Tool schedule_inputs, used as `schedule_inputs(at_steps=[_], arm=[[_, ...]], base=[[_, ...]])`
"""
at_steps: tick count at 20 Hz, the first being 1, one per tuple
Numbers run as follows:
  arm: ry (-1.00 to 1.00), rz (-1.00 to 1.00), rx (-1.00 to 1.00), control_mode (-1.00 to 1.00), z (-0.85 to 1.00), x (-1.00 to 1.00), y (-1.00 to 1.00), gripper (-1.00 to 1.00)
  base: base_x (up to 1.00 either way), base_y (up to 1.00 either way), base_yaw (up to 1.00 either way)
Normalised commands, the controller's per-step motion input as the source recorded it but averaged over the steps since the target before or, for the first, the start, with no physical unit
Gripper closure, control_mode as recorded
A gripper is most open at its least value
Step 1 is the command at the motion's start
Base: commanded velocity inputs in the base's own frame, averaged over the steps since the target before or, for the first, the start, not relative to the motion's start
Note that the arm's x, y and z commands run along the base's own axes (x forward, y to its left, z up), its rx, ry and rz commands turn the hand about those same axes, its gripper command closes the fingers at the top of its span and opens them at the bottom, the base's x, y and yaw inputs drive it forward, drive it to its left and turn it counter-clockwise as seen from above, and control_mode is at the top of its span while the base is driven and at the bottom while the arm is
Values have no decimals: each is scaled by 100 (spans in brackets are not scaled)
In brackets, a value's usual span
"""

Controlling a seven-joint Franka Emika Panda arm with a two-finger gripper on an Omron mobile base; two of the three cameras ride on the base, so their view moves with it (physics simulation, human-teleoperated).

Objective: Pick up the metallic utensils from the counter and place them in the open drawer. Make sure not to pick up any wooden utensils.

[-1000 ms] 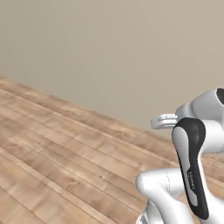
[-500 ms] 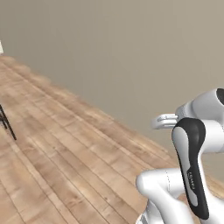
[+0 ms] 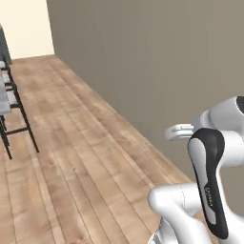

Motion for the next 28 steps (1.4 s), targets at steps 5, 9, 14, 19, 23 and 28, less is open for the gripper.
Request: schedule_inputs(at_steps=[5,9,14,19,23,28], arm=[[0,0,0,100,0,0,0,-100],[0,0,0,100,0,0,0,-100],[0,0,0,100,0,0,0,-100],[0,0,0,100,0,0,0,-100],[0,0,0,100,0,0,0,-100],[0,0,0,100,0,0,0,-100]], base=[[100,-41,43],[100,-48,44],[100,-47,44],[100,-53,42],[100,-59,41],[100,-86,44]])
